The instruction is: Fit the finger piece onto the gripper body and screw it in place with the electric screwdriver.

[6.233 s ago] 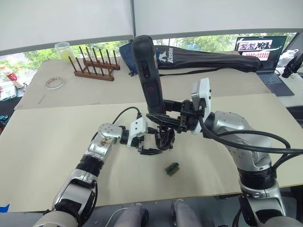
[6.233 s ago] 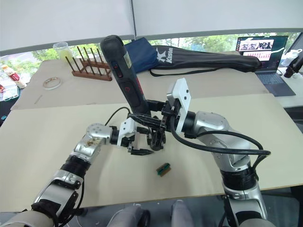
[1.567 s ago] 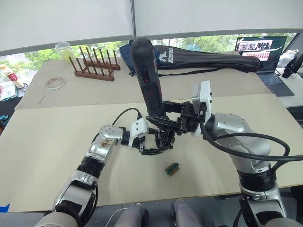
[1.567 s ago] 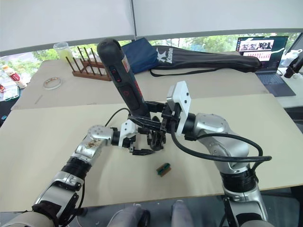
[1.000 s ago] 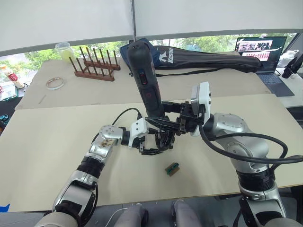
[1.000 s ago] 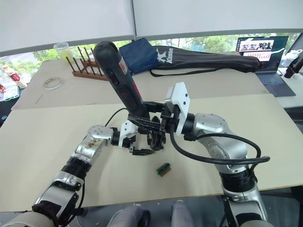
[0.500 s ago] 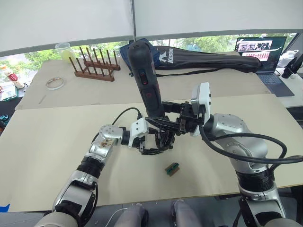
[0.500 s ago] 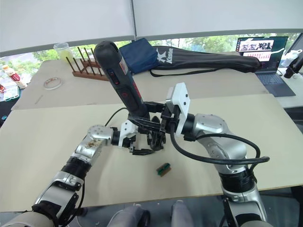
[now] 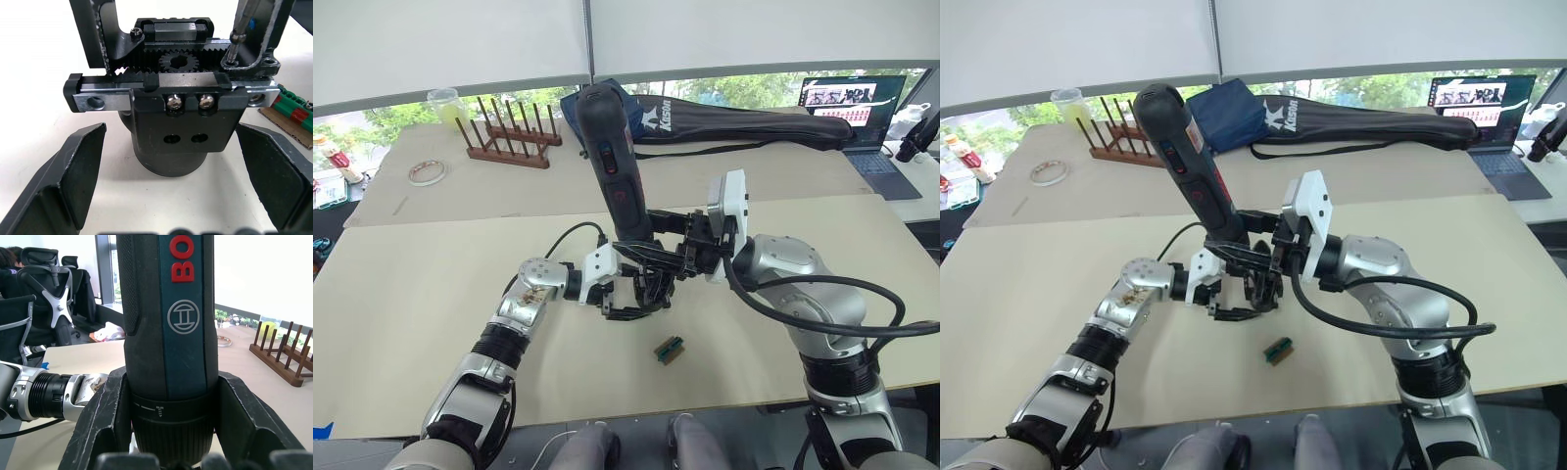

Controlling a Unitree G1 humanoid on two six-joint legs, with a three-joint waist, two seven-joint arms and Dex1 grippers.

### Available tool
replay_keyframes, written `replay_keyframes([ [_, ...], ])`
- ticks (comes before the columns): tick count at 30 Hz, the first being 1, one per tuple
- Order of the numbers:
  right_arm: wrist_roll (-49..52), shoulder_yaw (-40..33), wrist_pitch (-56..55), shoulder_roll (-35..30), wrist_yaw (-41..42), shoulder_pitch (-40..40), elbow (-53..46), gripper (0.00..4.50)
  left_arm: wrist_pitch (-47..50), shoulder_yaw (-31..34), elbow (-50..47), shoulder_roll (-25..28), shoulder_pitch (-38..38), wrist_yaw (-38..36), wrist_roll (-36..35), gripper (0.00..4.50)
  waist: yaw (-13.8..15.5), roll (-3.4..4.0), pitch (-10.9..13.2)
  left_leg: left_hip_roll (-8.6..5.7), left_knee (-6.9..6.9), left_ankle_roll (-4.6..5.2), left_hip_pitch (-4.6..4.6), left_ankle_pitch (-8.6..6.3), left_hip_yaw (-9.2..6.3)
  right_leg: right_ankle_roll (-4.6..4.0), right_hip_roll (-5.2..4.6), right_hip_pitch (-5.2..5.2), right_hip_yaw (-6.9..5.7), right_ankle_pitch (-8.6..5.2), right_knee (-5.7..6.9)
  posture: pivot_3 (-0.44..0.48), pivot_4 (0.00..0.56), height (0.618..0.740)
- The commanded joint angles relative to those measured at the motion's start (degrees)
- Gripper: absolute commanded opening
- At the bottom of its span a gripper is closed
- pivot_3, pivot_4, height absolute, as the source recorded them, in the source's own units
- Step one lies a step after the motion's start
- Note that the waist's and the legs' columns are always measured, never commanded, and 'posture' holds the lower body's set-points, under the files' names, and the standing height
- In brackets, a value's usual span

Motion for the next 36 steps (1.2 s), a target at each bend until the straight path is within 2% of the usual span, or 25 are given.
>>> replay_keyframes([
  [1, 0.97, -1.13, -0.24, 0.07, -0.11, -0.51, -1.36, 1.96, -0.31, 0.5, -2.03, 0.25, -0.17, 0.04, -0.47, 4.5, 0.0, 0.0, 0.0, 0.0, 0.0, 0.0, 0.0, 0.0, 0.0, 0.0, 0.0, 0.0, 0.0, 0.0, 0.0, 0.0, 0.15, 0.74],
  [22, -0.2, -0.47, -1.29, 0.52, 0.04, -1.04, -0.86, 1.96, -0.17, 0.52, -1.83, 0.08, -0.48, 0.33, -0.43, 4.5, -0.02, 0.0, 0.0, 0.0, -0.01, 0.0, 0.0, 0.0, 0.0, 0.0, 0.0, -0.02, 0.0, 0.0, 0.0, 0.0, 0.15, 0.74],
  [36, -0.07, -1.32, -1.69, -1.19, 0.12, 1.83, -3.23, 1.96, 0.38, 0.24, -2.33, -0.05, 0.39, 0.73, -0.39, 4.5, 0.05, 0.0, 0.0, 0.0, -0.01, 0.0, 0.0, 0.0, 0.0, 0.0, 0.0, 0.0, 0.0, 0.0, -0.01, 0.0, 0.15, 0.74],
])
